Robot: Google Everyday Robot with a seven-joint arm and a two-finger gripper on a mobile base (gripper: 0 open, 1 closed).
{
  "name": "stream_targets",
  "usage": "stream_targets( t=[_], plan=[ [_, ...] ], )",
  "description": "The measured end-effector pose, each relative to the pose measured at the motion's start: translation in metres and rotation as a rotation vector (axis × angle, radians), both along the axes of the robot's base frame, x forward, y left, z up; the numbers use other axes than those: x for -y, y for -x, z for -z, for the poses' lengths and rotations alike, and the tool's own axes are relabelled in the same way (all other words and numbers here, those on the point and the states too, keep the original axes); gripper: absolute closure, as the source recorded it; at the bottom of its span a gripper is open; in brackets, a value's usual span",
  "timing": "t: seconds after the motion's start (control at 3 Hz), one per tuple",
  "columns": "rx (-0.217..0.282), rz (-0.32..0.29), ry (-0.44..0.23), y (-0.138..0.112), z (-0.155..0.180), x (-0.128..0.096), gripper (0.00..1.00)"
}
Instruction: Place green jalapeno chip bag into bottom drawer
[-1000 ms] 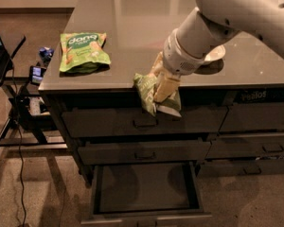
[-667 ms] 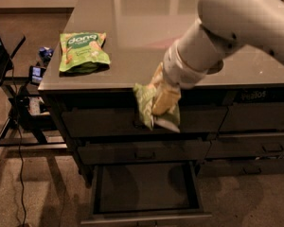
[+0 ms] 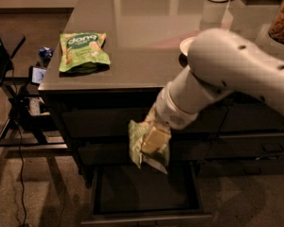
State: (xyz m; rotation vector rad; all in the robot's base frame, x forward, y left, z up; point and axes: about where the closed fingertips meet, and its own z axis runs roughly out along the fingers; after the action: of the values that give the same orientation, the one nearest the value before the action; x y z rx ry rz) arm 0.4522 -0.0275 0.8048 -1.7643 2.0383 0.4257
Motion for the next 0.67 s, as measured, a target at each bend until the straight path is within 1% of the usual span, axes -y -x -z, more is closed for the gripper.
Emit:
stream_targets(
  t=[0.33,0.67],
  plan=[
    [-0.016,0.003,0.004,0.004,0.006,0.0,1.0],
    [-0.047,0.008,-0.012,0.01,0.017,-0.003,1.0]
  ],
)
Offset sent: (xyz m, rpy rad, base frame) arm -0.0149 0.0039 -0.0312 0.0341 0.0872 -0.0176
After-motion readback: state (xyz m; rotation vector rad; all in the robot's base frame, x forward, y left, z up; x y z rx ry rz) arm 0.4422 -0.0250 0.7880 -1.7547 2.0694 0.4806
